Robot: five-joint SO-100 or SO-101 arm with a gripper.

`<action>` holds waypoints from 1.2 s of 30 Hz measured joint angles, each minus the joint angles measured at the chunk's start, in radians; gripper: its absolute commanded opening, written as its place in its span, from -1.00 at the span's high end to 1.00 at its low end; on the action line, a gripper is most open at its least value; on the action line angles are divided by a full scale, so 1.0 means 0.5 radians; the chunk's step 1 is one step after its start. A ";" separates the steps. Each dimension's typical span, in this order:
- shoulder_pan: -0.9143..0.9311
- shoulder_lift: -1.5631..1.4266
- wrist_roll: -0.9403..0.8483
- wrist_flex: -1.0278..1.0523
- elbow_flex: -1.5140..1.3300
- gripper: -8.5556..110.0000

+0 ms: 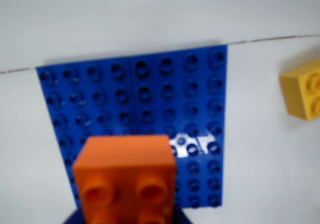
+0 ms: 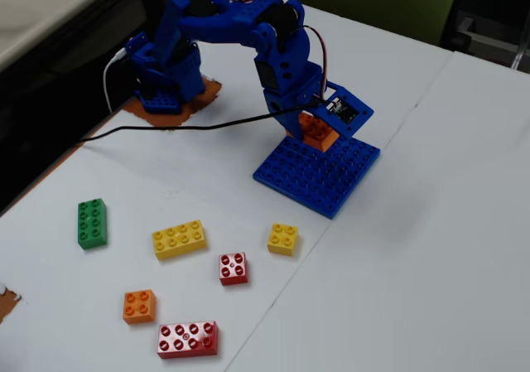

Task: Pick up the 2x4 orange block and go up the 8x8 blue block.

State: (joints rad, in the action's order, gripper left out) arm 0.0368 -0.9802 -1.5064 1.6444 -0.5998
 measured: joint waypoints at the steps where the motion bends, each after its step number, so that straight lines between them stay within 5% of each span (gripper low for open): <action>1: 0.000 0.006 0.006 0.000 0.018 0.86; 36: -0.003 0.049 -0.043 0.025 0.037 0.86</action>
State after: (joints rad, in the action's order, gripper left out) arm 0.0353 -0.9557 -1.5278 1.6567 -0.5814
